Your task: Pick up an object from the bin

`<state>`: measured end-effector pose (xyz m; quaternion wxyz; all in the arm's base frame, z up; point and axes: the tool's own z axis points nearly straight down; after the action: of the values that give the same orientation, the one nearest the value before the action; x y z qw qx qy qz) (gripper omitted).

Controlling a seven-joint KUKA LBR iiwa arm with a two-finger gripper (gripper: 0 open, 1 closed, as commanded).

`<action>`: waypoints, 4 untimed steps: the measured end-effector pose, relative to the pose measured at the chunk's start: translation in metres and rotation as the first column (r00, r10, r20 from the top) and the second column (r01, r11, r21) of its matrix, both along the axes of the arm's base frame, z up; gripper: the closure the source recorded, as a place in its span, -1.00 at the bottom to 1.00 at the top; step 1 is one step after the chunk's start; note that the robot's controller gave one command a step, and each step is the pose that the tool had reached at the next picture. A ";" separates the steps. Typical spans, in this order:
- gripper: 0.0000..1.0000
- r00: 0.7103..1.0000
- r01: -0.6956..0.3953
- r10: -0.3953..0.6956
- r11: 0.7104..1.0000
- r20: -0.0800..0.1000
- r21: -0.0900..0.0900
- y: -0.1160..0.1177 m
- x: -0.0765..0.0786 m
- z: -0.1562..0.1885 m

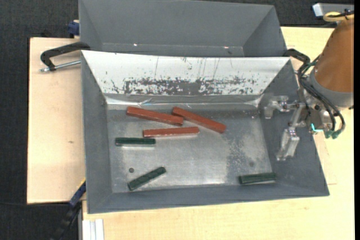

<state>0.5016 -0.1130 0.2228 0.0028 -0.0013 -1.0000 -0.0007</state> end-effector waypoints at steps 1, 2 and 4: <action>-1.00 1.000 -0.002 0.002 1.000 0.009 -0.002 0.001 0.002 0.004; -1.00 1.000 -0.002 0.002 1.000 0.012 -0.003 0.002 0.003 0.002; -1.00 1.000 0.017 -0.017 1.000 0.012 -0.005 0.010 0.046 -0.045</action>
Offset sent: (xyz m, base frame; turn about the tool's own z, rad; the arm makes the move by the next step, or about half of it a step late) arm 0.0153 0.0560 -0.1186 -0.0610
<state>0.5477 -0.1031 0.1782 -0.0031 -0.0099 -0.9999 0.0016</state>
